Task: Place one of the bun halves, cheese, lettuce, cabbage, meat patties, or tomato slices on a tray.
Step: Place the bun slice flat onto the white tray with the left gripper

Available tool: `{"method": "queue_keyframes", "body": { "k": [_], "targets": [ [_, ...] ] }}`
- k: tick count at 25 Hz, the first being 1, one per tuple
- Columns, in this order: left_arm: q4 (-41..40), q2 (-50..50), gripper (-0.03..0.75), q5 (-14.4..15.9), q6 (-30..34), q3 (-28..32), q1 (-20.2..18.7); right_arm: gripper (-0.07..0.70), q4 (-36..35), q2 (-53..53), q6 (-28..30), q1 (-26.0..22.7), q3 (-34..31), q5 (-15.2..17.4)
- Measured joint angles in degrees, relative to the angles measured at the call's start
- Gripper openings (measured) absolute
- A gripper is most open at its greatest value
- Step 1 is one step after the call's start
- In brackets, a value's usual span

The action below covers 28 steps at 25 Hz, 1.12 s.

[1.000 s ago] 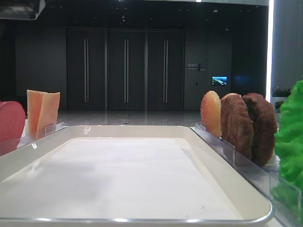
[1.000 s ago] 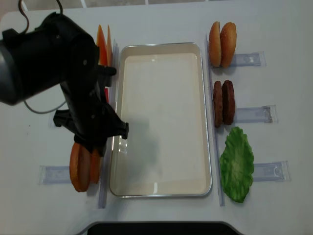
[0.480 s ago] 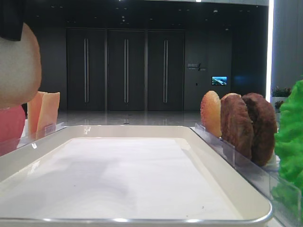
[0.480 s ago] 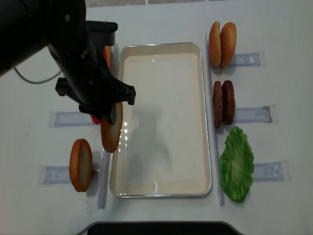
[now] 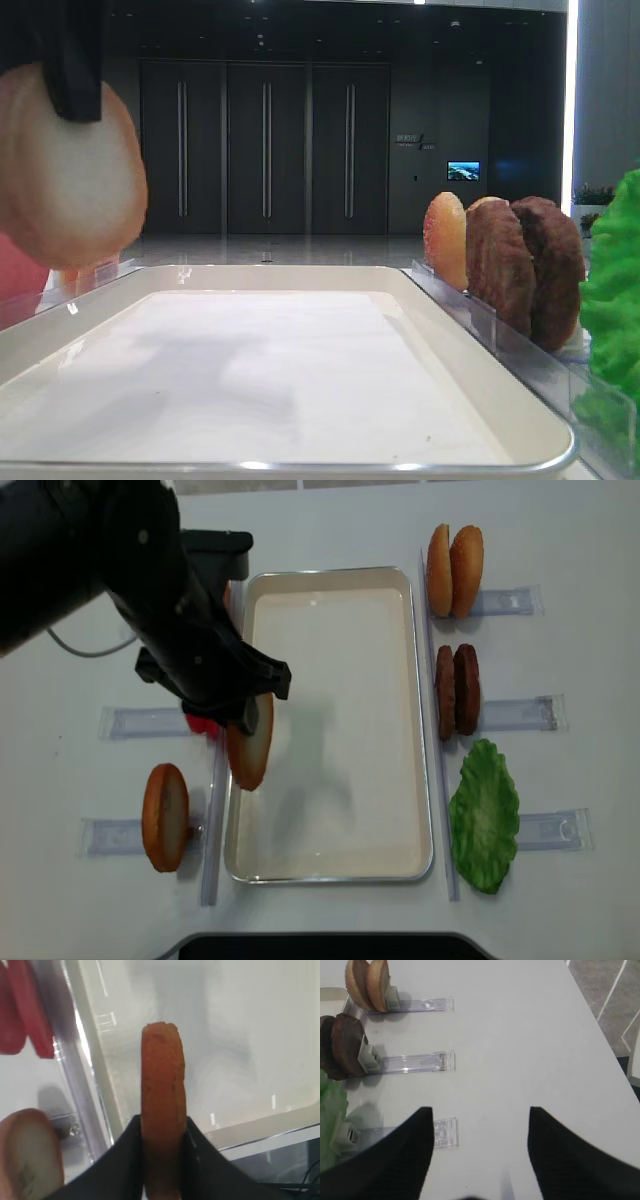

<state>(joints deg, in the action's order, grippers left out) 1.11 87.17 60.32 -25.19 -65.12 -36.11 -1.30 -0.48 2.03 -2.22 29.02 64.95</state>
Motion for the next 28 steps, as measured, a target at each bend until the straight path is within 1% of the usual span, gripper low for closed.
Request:
{"method": "queue_keyframes", "body": {
  "k": [1, 4, 7, 10, 13, 14, 17, 20, 22, 23, 26, 28],
  "targets": [
    [0.7, -0.1, 0.139, -2.0, 0.1, 1.1, 0.0, 0.399, 0.0, 0.0, 0.0, 0.0, 0.0, 0.0],
    [2.7, -1.1, 0.139, -9.2, 0.2, 5.5, 0.1, 0.399, 0.0, 0.0, 0.0, 0.0, 0.0, 0.0],
    [7.5, -3.4, 0.139, -17.2, 1.9, 10.0, 1.0, 0.399, 0.0, 0.0, 0.0, 0.0, 0.0, 0.0],
    [17.4, -4.9, 0.139, -23.5, 8.5, 14.7, 2.4, 0.399, 0.0, 0.0, 0.0, 0.0, 0.0, 0.0],
    [26.7, -5.2, 0.139, -27.9, 16.5, 19.1, 4.0, 0.399, 0.0, 0.0, 0.0, 0.0, 0.0, 0.0],
    [29.8, -5.2, 0.139, -29.0, 19.4, 20.7, 4.7, 0.399, 0.0, 0.0, 0.0, 0.0, 0.0, 0.0],
    [43.9, -5.2, 0.139, -32.0, 32.9, 24.4, 7.0, 0.399, 0.0, 0.0, 0.0, 0.0, 0.0, 0.0],
    [61.7, -5.2, 0.139, -33.8, 50.7, 26.8, 9.2, 0.399, 0.0, 0.0, 0.0, 0.0, 0.0, 0.0],
    [70.9, -5.2, 0.139, -34.4, 59.7, 28.0, 10.0, 0.399, 0.0, 0.0, 0.0, 0.0, 0.0, 0.0],
    [74.1, -5.1, 0.139, -34.7, 63.0, 28.5, 10.2, 0.399, 0.0, 0.0, 0.0, 0.0, 0.0, 0.0],
    [78.3, -3.1, 0.139, -34.7, 67.1, 29.0, 10.3, 0.399, 0.0, 0.0, 0.0, 0.0, 0.0, 0.0],
    [81.5, -0.9, 0.139, -34.1, 70.3, 29.1, 10.3, 0.399, 0.0, 0.0, 0.0, 0.0, 0.0, 0.0]
  ]
}}
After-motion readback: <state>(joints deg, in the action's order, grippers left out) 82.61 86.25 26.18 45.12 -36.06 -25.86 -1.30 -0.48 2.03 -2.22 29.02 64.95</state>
